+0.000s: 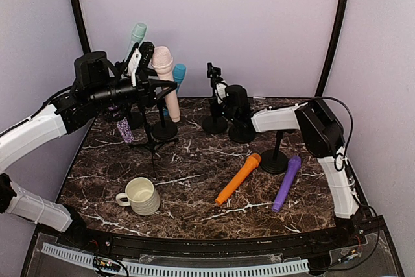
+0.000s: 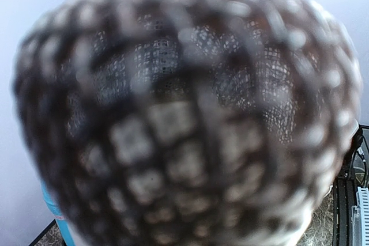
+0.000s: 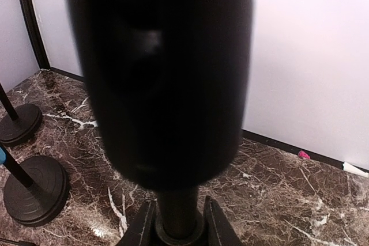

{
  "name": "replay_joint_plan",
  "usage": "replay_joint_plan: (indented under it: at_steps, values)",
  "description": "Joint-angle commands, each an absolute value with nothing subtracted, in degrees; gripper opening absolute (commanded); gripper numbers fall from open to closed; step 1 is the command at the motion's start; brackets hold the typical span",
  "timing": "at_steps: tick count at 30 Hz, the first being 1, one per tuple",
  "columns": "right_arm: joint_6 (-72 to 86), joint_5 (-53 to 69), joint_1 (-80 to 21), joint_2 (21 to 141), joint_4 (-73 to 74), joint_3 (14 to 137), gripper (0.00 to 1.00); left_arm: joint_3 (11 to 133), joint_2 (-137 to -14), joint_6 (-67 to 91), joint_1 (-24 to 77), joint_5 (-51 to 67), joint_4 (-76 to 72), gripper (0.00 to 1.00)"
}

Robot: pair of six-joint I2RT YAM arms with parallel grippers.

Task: Remove the microphone from the stand
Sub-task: Place the microphone stand at the center of the board, then place the microphone at the center of the board.

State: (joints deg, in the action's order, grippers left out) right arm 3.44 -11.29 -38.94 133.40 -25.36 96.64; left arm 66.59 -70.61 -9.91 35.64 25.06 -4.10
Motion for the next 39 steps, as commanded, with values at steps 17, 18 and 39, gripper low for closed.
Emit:
replay_joint_plan:
  at_steps: [17,18,39]
  values:
    - [4.3,-7.7,-41.8,119.4,-34.2,80.1,0.78,67.6,-70.1,-8.5,36.0,29.9,-4.3,0.07]
    - [4.4,-7.8,-42.3,118.1,-34.5,78.5,0.79,68.1,-70.4,-8.4,36.1,30.3,-4.0,0.07]
    - [9.9,-7.1,-40.1,78.4,-9.4,62.5,0.93,74.9,-86.6,-1.8,50.8,19.3,19.3,0.07]
